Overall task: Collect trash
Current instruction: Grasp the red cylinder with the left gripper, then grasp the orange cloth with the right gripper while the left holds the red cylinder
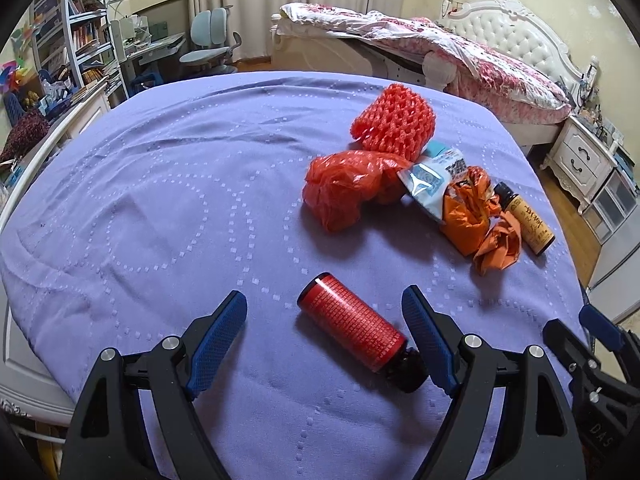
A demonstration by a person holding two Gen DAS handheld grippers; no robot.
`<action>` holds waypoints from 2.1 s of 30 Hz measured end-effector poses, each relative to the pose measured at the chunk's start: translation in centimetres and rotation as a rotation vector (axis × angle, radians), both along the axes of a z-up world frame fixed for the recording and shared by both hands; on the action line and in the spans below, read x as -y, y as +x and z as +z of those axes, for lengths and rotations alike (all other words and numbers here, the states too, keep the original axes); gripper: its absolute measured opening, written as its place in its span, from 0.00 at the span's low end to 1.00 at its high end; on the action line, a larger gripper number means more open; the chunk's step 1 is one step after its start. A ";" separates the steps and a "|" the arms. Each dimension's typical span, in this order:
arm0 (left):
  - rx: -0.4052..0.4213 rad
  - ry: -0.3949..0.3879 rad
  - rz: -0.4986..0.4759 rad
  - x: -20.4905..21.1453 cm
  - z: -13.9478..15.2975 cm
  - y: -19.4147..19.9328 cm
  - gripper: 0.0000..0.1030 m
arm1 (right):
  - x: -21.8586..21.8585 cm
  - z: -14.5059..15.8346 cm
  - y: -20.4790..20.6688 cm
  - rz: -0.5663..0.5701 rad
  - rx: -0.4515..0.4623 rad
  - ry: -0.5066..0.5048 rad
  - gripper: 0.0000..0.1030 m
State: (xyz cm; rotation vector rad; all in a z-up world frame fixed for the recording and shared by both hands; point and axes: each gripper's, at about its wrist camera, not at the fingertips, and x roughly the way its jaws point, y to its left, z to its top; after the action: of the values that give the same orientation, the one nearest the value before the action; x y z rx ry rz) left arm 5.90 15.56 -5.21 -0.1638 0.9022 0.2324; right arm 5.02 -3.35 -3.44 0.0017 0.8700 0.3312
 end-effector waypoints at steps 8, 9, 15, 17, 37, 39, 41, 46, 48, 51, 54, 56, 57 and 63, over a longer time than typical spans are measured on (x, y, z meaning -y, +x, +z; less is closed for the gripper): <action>0.023 0.026 0.009 0.6 0.8 -1.0 0.79 | -0.1 0.0 -0.2 0.001 0.002 0.003 0.72; 0.016 0.025 0.013 0.6 0.6 -1.2 0.79 | -0.1 0.0 -0.2 0.002 0.001 0.004 0.72; -0.017 0.031 0.003 1.0 -0.6 -1.8 0.79 | -0.2 0.0 -0.6 0.005 0.005 0.007 0.72; -0.020 0.017 -0.001 0.9 -0.7 -1.8 0.79 | -0.1 0.0 -0.6 0.005 0.004 0.007 0.72; 0.017 0.036 -0.061 -0.9 -0.9 -0.8 0.29 | -1.4 0.1 -0.8 0.030 0.002 0.001 0.72; 0.021 0.045 -0.070 -1.0 -0.9 -0.8 0.27 | -2.1 0.2 -0.7 0.046 0.000 0.000 0.72; 0.025 0.045 -0.079 -1.0 -0.9 -0.8 0.26 | -2.7 0.3 -0.4 0.057 0.001 -0.001 0.72; 0.033 0.032 -0.078 -1.5 -0.8 -0.7 0.26 | -4.4 0.7 0.7 0.072 0.013 -0.010 0.72; 0.034 0.029 -0.077 -1.7 -0.8 -0.7 0.26 | -5.2 0.7 1.5 0.071 0.008 -0.012 0.72; 0.038 0.025 -0.076 -1.9 -0.8 -0.6 0.26 | -5.9 0.8 2.4 0.066 -0.006 -0.001 0.72; 0.041 0.024 -0.078 -2.0 -0.9 -0.7 0.26 | -6.3 0.8 2.9 0.061 0.000 -0.003 0.66; 0.042 0.024 -0.080 -2.0 -0.9 -0.7 0.26 | -6.5 0.6 3.3 0.062 -0.010 -0.003 0.48; 0.044 0.027 -0.081 -1.9 -0.9 -0.7 0.26 | -6.5 0.5 3.4 0.066 -0.022 0.000 0.43; 0.056 0.029 -0.089 -1.8 -0.9 -1.2 0.26 | -5.7 0.2 2.8 0.074 -0.038 0.042 0.14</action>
State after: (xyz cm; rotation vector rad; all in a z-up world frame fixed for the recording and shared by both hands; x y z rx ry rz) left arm 4.73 17.31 -6.14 -0.1023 0.8482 0.1574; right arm 7.79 2.35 -3.28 0.0150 0.9020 0.4196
